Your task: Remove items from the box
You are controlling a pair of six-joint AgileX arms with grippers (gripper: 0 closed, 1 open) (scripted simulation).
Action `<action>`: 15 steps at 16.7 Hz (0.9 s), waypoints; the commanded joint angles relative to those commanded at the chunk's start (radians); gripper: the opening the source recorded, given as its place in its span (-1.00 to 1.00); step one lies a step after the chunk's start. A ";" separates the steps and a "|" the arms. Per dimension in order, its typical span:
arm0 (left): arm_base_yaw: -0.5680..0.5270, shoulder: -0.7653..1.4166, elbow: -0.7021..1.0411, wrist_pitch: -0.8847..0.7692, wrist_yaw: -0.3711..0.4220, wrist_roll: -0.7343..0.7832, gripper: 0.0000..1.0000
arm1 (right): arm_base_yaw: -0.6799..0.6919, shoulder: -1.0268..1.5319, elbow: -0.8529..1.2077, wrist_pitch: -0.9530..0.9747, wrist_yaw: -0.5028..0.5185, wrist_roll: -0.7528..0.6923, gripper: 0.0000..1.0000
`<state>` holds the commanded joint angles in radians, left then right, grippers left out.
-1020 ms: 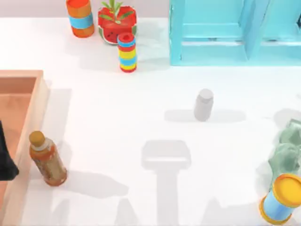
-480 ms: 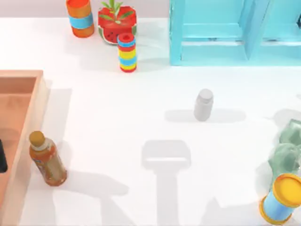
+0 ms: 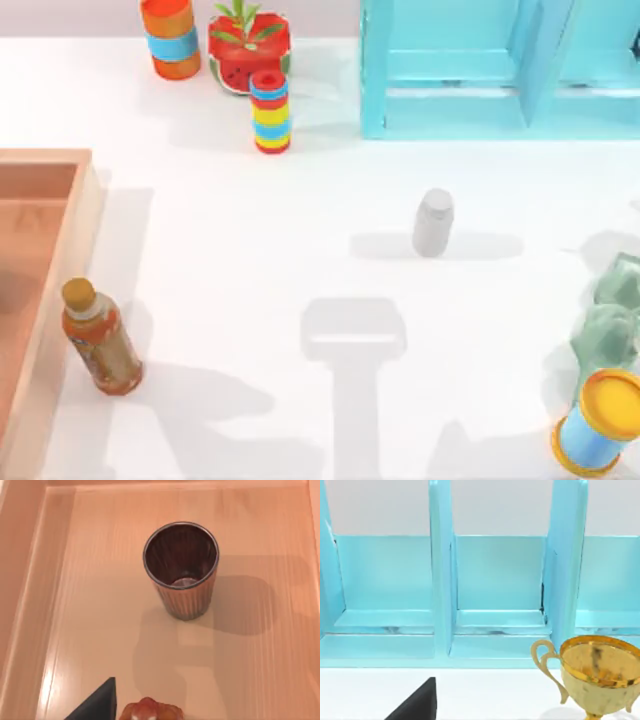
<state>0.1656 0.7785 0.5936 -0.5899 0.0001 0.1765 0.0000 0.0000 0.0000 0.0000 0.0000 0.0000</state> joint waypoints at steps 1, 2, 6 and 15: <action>0.011 0.054 0.041 -0.041 0.000 0.012 1.00 | 0.000 0.000 0.000 0.000 0.000 0.000 1.00; 0.023 0.108 0.082 -0.082 0.000 0.024 1.00 | 0.000 0.000 0.000 0.000 0.000 0.000 1.00; 0.068 0.314 0.241 -0.239 0.000 0.071 1.00 | 0.000 0.000 0.000 0.000 0.000 0.000 1.00; 0.167 0.773 0.589 -0.585 0.000 0.176 1.00 | 0.000 0.000 0.000 0.000 0.000 0.000 1.00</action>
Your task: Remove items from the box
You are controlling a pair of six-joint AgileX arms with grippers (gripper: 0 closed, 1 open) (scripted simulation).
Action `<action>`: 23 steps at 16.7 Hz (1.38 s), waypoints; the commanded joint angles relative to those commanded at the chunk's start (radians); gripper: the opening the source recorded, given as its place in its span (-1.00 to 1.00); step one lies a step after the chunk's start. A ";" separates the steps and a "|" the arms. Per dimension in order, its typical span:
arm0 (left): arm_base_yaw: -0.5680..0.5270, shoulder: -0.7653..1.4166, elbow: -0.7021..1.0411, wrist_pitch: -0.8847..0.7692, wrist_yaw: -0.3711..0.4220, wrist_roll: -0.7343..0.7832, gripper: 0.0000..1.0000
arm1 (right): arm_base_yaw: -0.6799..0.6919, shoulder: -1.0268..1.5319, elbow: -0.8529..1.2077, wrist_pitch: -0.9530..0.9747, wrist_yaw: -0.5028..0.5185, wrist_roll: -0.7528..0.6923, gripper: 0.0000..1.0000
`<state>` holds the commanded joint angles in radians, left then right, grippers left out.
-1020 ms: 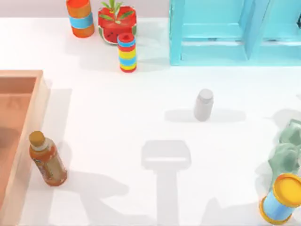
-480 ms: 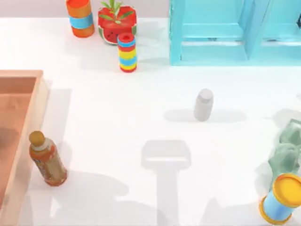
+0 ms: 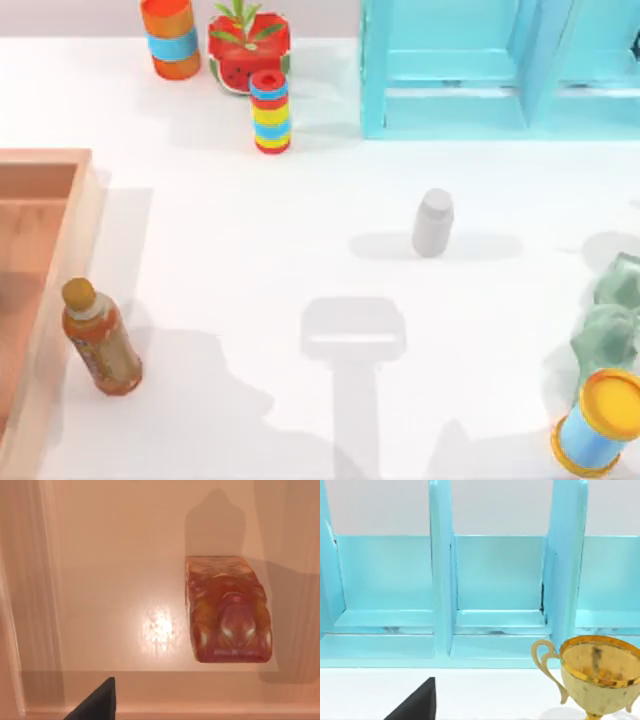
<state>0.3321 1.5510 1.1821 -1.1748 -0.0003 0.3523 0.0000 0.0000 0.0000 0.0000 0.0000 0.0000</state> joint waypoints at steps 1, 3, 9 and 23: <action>0.003 0.018 0.014 -0.014 0.000 0.003 1.00 | 0.000 0.000 0.000 0.000 0.000 0.000 1.00; 0.005 0.028 0.022 -0.022 0.000 0.005 1.00 | 0.000 0.000 0.000 0.000 0.000 0.000 1.00; 0.002 0.039 0.011 -0.004 0.000 0.004 1.00 | 0.000 0.000 0.000 0.000 0.000 0.000 1.00; 0.009 0.159 -0.258 0.389 0.000 0.011 1.00 | 0.000 0.000 0.000 0.000 0.000 0.000 1.00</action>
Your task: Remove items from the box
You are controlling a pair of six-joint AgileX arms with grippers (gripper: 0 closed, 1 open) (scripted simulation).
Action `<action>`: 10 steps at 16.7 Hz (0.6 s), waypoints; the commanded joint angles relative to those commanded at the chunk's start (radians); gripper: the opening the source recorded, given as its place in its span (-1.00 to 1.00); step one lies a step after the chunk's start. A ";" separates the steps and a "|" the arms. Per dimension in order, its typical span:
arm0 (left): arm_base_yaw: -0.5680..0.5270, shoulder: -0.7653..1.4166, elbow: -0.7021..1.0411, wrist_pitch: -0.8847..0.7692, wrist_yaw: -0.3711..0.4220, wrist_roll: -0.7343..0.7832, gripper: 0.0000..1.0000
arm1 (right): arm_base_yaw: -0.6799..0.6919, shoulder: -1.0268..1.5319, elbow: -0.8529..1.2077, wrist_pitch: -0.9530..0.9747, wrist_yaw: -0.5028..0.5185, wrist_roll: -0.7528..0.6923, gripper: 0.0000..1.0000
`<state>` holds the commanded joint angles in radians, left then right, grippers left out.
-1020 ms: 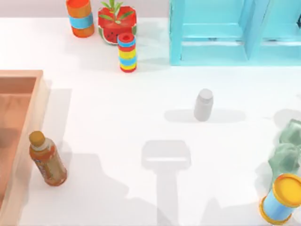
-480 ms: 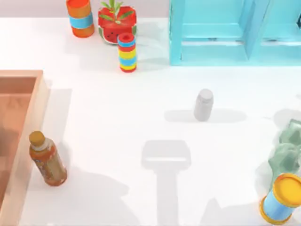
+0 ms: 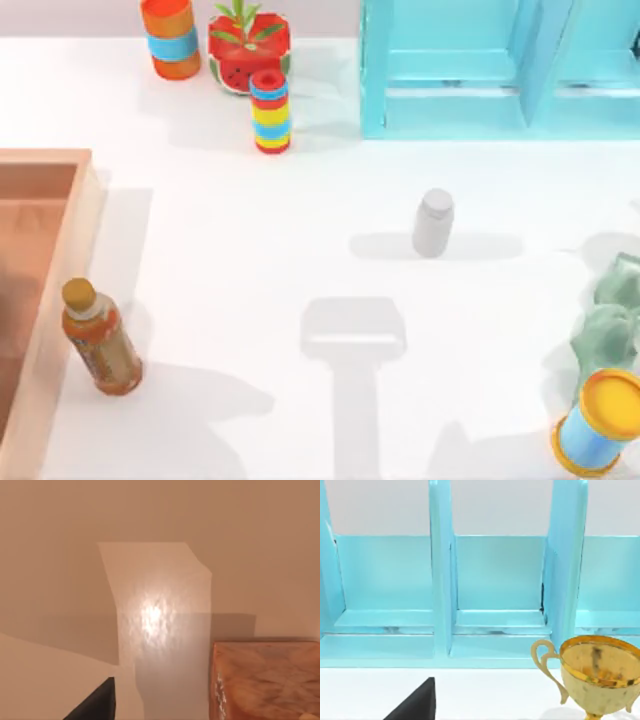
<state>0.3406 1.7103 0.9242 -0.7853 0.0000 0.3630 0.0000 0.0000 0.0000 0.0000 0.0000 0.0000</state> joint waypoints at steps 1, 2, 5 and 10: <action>0.000 0.000 0.000 0.000 0.000 0.000 1.00 | 0.000 0.000 0.000 0.000 0.000 0.000 1.00; 0.000 0.000 0.000 0.000 0.000 0.000 1.00 | 0.000 0.000 0.000 0.000 0.000 0.000 1.00; 0.000 0.000 0.000 0.000 0.000 0.000 0.70 | 0.000 0.000 0.000 0.000 0.000 0.000 1.00; 0.000 0.000 0.000 0.000 0.000 0.000 -0.06 | 0.000 0.000 0.000 0.000 0.000 0.000 1.00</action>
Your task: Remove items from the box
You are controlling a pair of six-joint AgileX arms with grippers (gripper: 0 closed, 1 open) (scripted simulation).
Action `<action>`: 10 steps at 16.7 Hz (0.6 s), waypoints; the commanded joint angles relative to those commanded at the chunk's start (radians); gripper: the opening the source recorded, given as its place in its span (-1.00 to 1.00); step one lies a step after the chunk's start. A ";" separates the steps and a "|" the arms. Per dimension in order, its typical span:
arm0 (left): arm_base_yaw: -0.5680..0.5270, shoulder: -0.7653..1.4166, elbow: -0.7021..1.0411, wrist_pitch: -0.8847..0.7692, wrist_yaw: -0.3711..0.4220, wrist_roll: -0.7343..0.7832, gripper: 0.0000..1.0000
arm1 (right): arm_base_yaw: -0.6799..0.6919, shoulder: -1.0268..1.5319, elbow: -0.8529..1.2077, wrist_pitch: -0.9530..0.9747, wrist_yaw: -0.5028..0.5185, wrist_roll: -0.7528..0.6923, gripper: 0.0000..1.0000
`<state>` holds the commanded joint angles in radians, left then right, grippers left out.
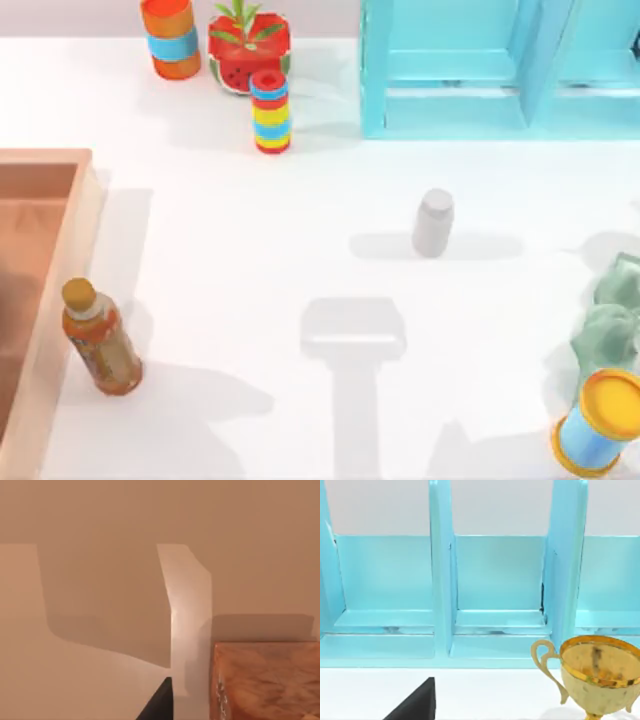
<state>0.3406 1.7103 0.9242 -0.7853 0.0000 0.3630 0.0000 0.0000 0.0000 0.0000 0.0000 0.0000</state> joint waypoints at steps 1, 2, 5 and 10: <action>0.000 0.000 0.000 0.000 0.000 0.000 -0.21 | 0.000 0.000 0.000 0.000 0.000 0.000 1.00; 0.000 0.000 0.000 0.000 0.000 0.000 -0.36 | 0.000 0.000 0.000 0.000 0.000 0.000 1.00; 0.000 0.000 0.000 0.000 0.000 0.000 -0.81 | 0.000 0.000 0.000 0.000 0.000 0.000 1.00; 0.000 0.000 0.000 0.000 0.000 0.000 -1.00 | 0.000 0.000 0.000 0.000 0.000 0.000 1.00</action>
<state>0.3406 1.7103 0.9242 -0.7853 0.0000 0.3630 0.0000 0.0000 0.0000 0.0000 0.0000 0.0000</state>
